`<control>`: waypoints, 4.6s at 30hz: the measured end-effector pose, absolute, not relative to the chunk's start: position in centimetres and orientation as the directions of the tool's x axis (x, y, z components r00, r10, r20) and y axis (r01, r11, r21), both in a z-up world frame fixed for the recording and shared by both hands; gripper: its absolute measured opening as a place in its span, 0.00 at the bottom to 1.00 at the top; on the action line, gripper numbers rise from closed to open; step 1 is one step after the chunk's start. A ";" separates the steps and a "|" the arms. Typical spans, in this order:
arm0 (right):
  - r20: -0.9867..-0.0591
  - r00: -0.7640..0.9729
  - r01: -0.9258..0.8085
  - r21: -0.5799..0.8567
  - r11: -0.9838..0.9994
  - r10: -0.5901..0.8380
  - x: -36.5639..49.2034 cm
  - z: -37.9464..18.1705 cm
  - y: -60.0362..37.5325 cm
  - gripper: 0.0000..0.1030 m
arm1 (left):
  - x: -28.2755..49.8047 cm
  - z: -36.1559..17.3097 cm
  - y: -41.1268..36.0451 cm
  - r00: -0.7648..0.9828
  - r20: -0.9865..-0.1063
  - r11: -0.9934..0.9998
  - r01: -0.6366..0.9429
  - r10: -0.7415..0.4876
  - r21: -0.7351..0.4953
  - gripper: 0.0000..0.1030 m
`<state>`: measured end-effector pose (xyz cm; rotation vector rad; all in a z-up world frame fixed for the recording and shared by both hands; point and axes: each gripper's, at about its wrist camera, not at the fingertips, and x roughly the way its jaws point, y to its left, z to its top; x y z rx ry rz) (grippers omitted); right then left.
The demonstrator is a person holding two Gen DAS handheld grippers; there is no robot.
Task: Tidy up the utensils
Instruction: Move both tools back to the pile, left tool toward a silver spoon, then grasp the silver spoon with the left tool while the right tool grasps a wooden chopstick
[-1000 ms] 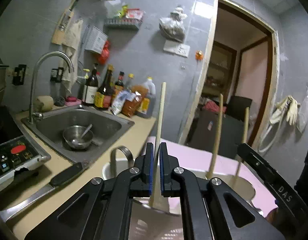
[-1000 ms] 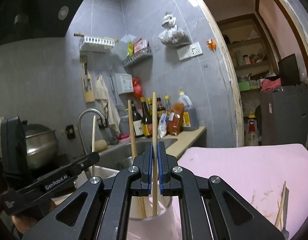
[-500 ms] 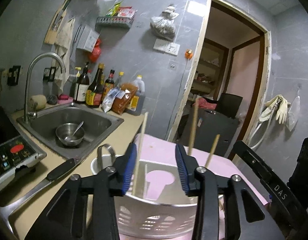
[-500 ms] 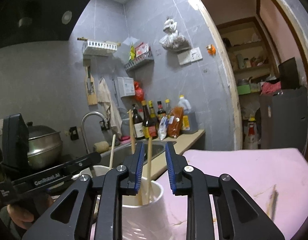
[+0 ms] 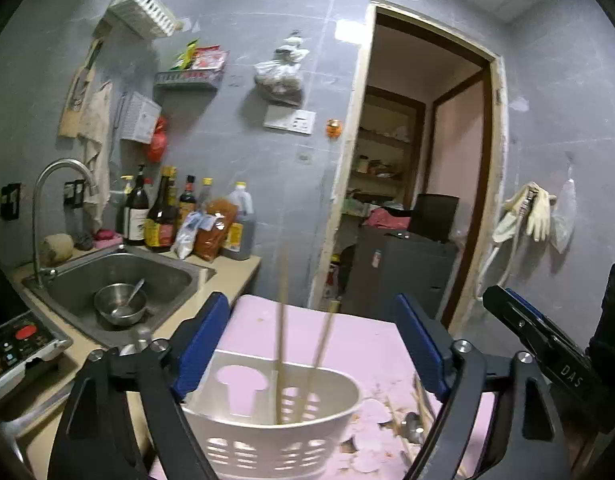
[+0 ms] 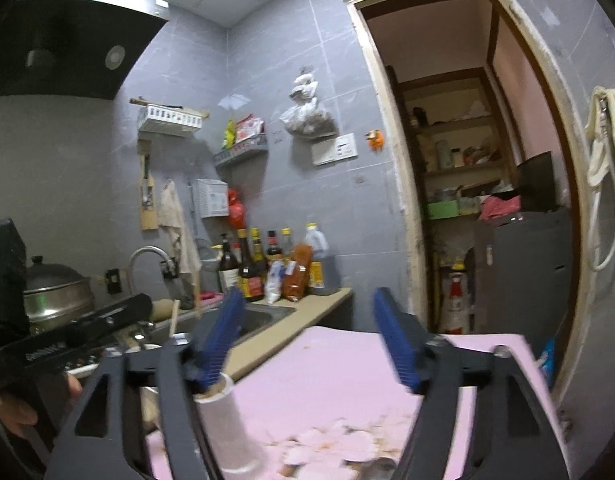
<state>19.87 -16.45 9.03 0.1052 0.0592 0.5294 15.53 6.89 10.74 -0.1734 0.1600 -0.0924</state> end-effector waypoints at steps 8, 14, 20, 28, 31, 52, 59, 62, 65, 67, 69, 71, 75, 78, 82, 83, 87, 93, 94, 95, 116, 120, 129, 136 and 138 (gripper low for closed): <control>-0.039 0.894 -0.442 0.088 0.892 0.447 18.5 8.8 -21.3 0.96 | 15.1 9.8 3.1 0.969 -0.164 0.973 0.159 -0.187 -0.167 0.95; -0.055 0.904 -0.418 0.083 0.905 0.423 17.2 8.2 -24.4 1.00 | 14.5 8.4 0.4 0.955 -0.209 0.975 0.191 -0.212 -0.116 0.96; -0.087 0.917 -0.383 0.075 0.921 0.388 16.6 7.1 -26.6 1.00 | 14.0 6.5 -2.6 0.931 -0.273 0.971 0.231 -0.240 -0.064 0.96; -0.214 0.899 -0.369 0.105 0.924 0.383 18.0 4.6 -27.9 1.00 | 14.8 3.2 -5.5 0.867 -0.423 0.960 0.278 -0.262 -0.025 0.96; -0.278 0.873 -0.382 0.120 0.916 0.400 18.8 3.7 -27.7 1.00 | 15.4 2.0 -6.2 0.830 -0.486 0.955 0.296 -0.275 -0.035 0.96; -0.622 0.619 -0.489 0.172 0.855 0.479 21.9 -1.3 -25.5 0.45 | 19.2 -3.4 -7.0 0.463 -0.782 0.894 0.365 -0.417 -0.260 0.31; -0.670 0.542 -0.511 0.218 0.832 0.508 23.4 -2.3 -24.3 0.42 | 19.7 -3.8 -7.0 0.442 -0.809 0.902 0.362 -0.388 -0.236 0.19; -0.682 0.515 -0.513 0.240 0.824 0.520 24.3 -2.7 -23.5 0.41 | 20.4 -4.0 -6.2 0.444 -0.809 0.910 0.330 -0.385 -0.252 0.07; -0.700 0.477 -0.509 0.273 0.816 0.532 25.5 -3.3 -22.6 0.34 | 20.7 -4.3 -5.2 0.444 -0.799 0.907 0.299 -0.406 -0.295 0.05; -0.707 0.452 -0.501 0.302 0.811 0.543 26.1 -3.7 -22.3 0.25 | 20.6 -4.1 -4.8 0.454 -0.795 0.911 0.288 -0.402 -0.296 0.04; -0.711 0.445 -0.494 0.312 0.811 0.544 26.4 -3.9 -22.2 0.09 | 20.4 -3.9 -4.3 0.469 -0.792 0.916 0.280 -0.391 -0.287 0.03; -0.702 0.446 -0.495 0.323 0.806 0.555 26.4 -3.8 -22.3 0.07 | 20.2 -3.6 -3.9 0.477 -0.789 0.918 0.279 -0.387 -0.281 0.03; -0.685 0.477 -0.504 0.300 0.810 0.551 25.4 -3.2 -23.1 0.04 | 19.4 -3.5 -3.3 0.494 -0.785 0.923 0.281 -0.374 -0.263 0.03; -0.687 0.486 -0.507 0.282 0.814 0.541 24.4 -2.7 -23.9 0.03 | 19.2 -3.3 -3.0 0.508 -0.782 0.929 0.266 -0.361 -0.257 0.03; -0.705 0.499 -0.498 0.243 0.832 0.504 23.5 -2.4 -25.0 0.03 | 18.8 -3.1 -2.5 0.523 -0.779 0.937 0.236 -0.345 -0.257 0.03; -0.707 0.498 -0.497 0.242 0.834 0.502 23.5 -2.4 -25.2 0.04 | 18.8 -3.1 -2.3 0.530 -0.778 0.940 0.227 -0.338 -0.254 0.03; -0.700 0.489 -0.487 0.276 0.829 0.520 24.1 -2.4 -25.1 0.06 | 19.3 -3.3 -2.1 0.534 -0.780 0.945 0.203 -0.326 -0.256 0.03; -0.708 0.445 -0.515 0.298 0.804 0.548 25.5 -3.0 -22.2 0.20 | 20.9 -3.2 -2.5 0.533 -0.793 0.955 0.185 -0.294 -0.230 0.04; -0.714 0.453 -0.512 0.283 0.811 0.534 25.6 -3.0 -21.9 0.21 | 21.0 -3.3 -2.4 0.531 -0.796 0.957 0.178 -0.291 -0.231 0.04; -0.717 0.458 -0.505 0.276 0.818 0.525 25.8 -3.1 -21.7 0.21 | 21.2 -3.4 -2.2 0.527 -0.799 0.957 0.172 -0.289 -0.233 0.04; -0.772 0.445 -0.452 0.244 0.858 0.454 29.2 -3.1 -21.4 0.21 | 23.7 -2.9 -2.5 0.468 -0.847 0.962 0.218 -0.252 -0.166 0.05; -0.800 0.445 -0.464 0.179 0.867 0.403 29.4 -3.7 -19.9 0.16 | 24.4 -2.9 -2.9 0.459 -0.859 0.965 0.225 -0.224 -0.131 0.05; -0.831 0.424 -0.438 0.159 0.885 0.359 29.5 -4.0 -20.1 0.06 | 25.8 -2.8 -4.6 0.406 -0.902 0.969 0.245 -0.143 -0.043 0.06; -0.822 0.406 -0.396 0.235 0.888 0.399 28.0 -3.6 -22.3 0.02 | 25.5 -3.0 -4.2 0.428 -0.888 0.968 0.243 -0.169 -0.067 0.05; -0.820 0.436 -0.412 0.184 0.892 0.370 26.7 -3.1 -22.2 0.02 | 25.1 -3.1 -3.8 0.437 -0.881 0.970 0.231 -0.178 -0.081 0.05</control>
